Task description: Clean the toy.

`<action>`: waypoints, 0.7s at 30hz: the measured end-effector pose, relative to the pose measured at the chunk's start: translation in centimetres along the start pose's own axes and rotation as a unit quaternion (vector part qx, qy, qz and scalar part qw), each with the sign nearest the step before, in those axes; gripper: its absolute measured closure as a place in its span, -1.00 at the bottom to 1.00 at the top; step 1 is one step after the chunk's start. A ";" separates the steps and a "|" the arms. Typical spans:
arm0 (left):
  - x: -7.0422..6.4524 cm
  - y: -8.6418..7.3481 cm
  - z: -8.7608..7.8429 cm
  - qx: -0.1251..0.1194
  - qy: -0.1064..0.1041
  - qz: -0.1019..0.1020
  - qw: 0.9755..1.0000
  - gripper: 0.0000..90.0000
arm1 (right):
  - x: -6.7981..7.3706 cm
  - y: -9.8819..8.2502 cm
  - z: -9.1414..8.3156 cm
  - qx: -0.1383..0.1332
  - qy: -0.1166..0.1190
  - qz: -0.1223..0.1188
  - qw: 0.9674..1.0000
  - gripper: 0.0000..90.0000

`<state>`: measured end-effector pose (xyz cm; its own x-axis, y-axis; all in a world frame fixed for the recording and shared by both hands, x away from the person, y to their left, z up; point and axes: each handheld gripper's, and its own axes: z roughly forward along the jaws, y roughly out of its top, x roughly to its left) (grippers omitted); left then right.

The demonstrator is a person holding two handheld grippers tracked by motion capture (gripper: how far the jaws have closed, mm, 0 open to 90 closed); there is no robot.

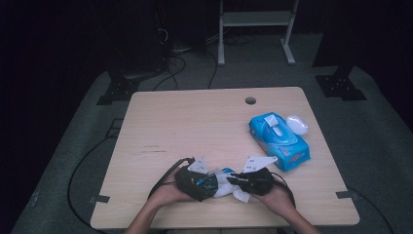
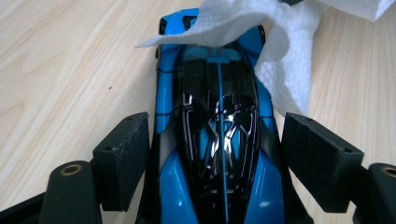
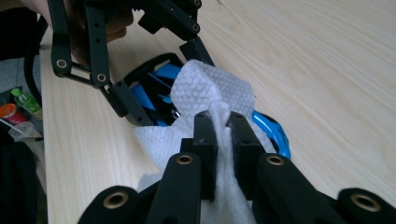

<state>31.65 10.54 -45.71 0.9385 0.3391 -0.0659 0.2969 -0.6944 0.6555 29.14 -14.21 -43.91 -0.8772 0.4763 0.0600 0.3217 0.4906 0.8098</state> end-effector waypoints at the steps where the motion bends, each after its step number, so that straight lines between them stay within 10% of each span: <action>1: 0.0 -0.2 -0.2 0.001 0.001 -0.004 1.000 -0.54 | 0.1 0.1 0.2 0.000 0.000 -0.001 1.000 0.84; 11: -0.4 -2.2 -1.2 -0.004 0.017 0.011 1.000 -0.60 | 1.5 1.0 3.6 0.029 0.001 -0.034 0.999 0.84; 21: -0.5 -2.3 -1.2 -0.009 0.012 0.018 1.000 -0.48 | -0.7 -0.5 2.1 0.055 -0.035 -0.004 0.998 0.84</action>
<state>30.32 12.73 -46.33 0.9438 0.3298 -0.0233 0.2593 -0.6948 0.6708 30.29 -13.26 -45.57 -0.8540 0.5201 0.0108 0.3559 0.5691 0.7413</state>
